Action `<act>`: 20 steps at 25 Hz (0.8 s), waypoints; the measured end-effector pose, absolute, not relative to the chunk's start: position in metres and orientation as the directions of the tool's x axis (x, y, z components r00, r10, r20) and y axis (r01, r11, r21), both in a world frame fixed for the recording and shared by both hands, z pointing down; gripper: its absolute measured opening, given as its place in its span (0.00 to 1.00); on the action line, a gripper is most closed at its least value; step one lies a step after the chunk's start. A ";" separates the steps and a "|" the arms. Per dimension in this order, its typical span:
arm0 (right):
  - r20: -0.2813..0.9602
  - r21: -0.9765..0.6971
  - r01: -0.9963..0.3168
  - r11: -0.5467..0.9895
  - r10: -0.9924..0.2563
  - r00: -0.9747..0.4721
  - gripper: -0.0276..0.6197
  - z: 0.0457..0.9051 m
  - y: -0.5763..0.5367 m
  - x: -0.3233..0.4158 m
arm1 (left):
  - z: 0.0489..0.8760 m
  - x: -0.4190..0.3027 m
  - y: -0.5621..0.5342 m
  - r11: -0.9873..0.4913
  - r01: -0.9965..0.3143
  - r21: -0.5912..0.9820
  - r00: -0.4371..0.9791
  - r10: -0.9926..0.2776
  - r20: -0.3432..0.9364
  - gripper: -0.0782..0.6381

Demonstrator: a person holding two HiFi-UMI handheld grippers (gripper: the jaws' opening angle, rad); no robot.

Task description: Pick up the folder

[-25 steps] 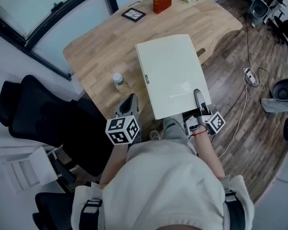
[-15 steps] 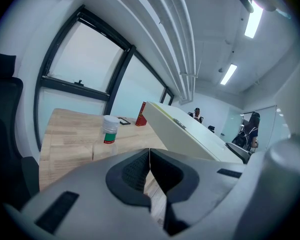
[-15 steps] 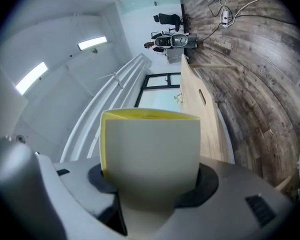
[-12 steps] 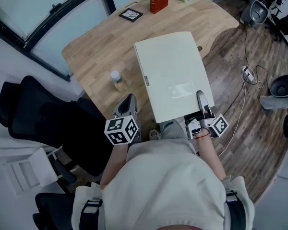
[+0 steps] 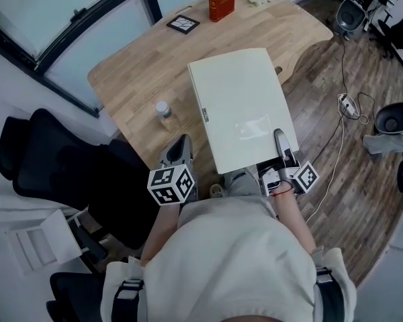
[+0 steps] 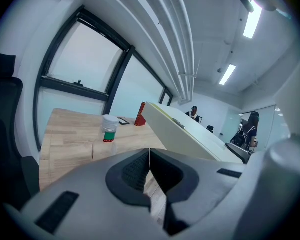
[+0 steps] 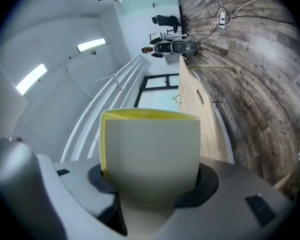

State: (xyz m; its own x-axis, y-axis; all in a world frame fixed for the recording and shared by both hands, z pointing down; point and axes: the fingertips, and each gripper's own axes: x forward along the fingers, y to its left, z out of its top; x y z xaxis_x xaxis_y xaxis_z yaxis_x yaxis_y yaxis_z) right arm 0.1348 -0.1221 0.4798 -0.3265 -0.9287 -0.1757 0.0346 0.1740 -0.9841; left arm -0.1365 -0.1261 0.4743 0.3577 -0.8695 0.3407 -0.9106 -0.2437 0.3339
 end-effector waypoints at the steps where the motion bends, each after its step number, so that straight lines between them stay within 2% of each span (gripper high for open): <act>1: -0.176 -0.984 0.034 0.174 -0.929 -0.327 0.47 0.480 -0.122 0.135 | 0.474 -0.136 -0.126 -0.245 -0.910 0.333 0.359 -0.869 0.341 0.14; 20: -0.167 -0.985 0.020 0.170 -0.925 -0.342 0.47 0.480 -0.132 0.134 | 0.475 -0.136 -0.131 -0.234 -0.910 0.342 0.351 -0.874 0.337 0.14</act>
State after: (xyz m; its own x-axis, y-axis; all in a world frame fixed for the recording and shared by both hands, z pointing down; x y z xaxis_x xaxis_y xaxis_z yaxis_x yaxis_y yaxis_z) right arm 0.1341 -0.1318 0.4802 -0.3415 -0.9249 -0.1669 0.0199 0.1704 -0.9852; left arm -0.1358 -0.1308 0.4746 0.3512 -0.8737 0.3366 -0.9100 -0.2339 0.3423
